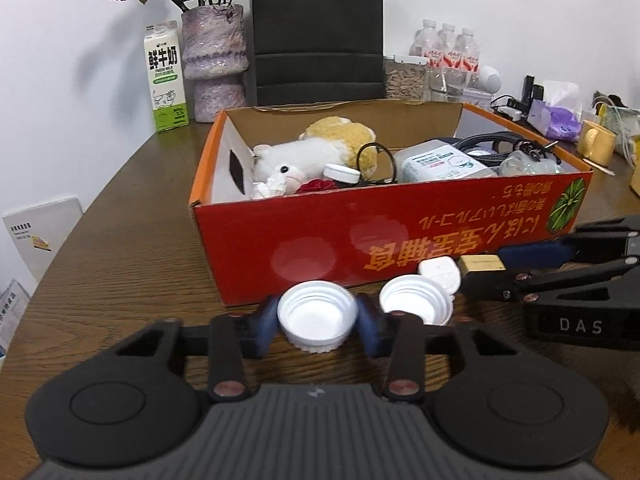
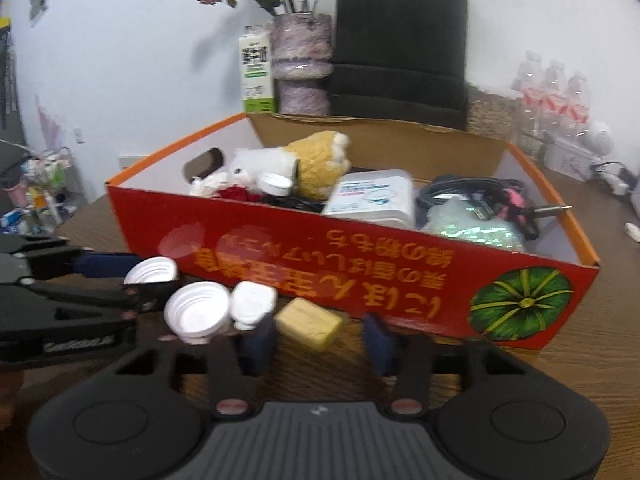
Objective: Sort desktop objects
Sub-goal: 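Grasp a white cap with the left gripper while the right grasps the yellow sponge block, then carry the cap and sponge block into the box and open both grippers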
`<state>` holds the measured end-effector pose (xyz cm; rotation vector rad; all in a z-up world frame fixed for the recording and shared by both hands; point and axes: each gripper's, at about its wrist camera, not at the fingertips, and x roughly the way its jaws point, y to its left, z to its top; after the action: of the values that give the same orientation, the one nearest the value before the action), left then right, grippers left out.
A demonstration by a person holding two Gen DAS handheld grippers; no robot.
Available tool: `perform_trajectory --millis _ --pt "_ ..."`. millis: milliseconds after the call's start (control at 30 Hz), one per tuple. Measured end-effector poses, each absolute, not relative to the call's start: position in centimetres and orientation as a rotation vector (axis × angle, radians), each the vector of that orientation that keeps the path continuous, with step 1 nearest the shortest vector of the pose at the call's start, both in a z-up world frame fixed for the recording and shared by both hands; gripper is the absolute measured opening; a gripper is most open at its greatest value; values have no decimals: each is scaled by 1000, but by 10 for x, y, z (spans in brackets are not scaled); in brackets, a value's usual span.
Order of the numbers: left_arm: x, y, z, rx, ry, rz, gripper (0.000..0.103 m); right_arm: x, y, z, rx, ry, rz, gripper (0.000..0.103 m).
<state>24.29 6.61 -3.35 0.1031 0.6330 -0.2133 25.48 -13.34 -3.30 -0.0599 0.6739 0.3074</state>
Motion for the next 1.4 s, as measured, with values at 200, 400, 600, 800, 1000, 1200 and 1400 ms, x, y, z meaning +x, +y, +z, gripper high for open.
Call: perform_trajectory --millis 200,400,600,800,1000,1200,1400 --pt "239 64 -33 108 626 -211 41 249 -133 -34 -48 656 311 33" --pt "235 66 -30 100 618 -193 41 244 -134 -32 -46 639 310 33" --pt "219 65 -15 104 557 -181 41 232 -138 -25 -39 605 315 33" --pt "201 65 13 65 477 -193 41 217 -147 -8 -21 549 319 33" --pt "202 54 43 9 389 -213 41 213 -156 22 -13 451 310 33" --pt "220 35 67 -11 318 -220 41 228 -167 52 -8 364 277 33" --pt "247 16 73 -10 293 -211 41 252 -179 67 13 327 241 33"
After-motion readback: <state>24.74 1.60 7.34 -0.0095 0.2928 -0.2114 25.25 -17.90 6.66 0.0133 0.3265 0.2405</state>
